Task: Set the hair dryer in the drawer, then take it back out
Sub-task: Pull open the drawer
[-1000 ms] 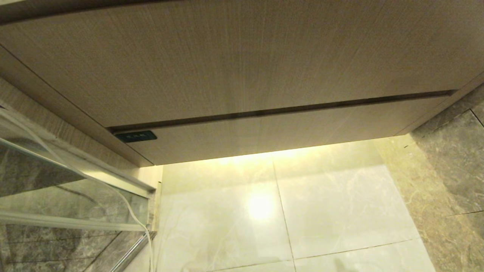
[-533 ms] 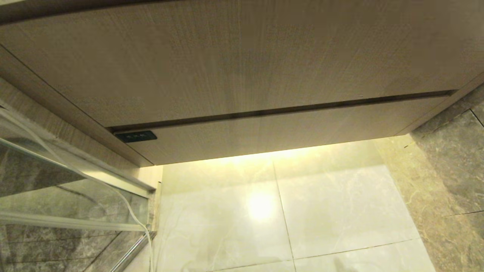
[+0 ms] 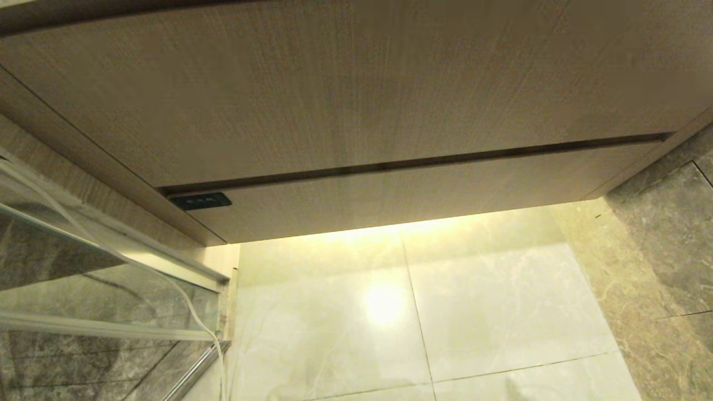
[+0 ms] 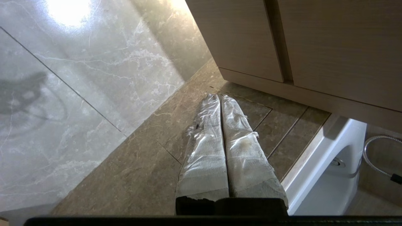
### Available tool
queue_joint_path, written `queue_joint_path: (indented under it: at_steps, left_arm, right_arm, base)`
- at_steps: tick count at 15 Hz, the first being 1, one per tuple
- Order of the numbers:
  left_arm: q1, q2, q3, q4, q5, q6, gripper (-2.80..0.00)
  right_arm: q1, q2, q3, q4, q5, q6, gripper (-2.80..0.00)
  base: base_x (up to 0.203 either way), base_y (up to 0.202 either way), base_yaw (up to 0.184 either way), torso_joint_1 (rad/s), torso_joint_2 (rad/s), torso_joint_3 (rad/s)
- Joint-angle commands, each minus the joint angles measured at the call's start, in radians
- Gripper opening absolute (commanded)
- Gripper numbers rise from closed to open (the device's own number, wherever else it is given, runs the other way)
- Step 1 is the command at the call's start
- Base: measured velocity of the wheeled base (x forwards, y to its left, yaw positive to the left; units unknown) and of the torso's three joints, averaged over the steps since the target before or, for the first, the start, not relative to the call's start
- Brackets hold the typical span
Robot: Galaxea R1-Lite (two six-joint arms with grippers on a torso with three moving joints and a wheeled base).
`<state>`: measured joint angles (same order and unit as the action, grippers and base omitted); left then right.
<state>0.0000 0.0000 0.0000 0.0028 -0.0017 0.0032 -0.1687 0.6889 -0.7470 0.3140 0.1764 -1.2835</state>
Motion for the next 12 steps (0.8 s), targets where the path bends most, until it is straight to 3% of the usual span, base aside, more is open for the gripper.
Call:
queue_joint_path:
  at_steps: [1, 12]
  left_arm:
    - [0.0, 0.0, 0.0, 0.0, 0.0, 0.0, 0.0]
    - [0.0, 0.0, 0.0, -0.001, 0.0, 0.0, 0.0]
  right_arm:
    - [-0.001, -0.007, 0.003, -0.006, -0.002, 0.012, -2.8]
    - [-0.002, -0.005, 0.012, -0.007, 0.0, 0.02, -2.8]
  base:
    - [0.0, 0.0, 0.0, 0.0, 0.0, 0.0]
    - [0.0, 0.0, 0.0, 0.0, 0.0, 0.0]
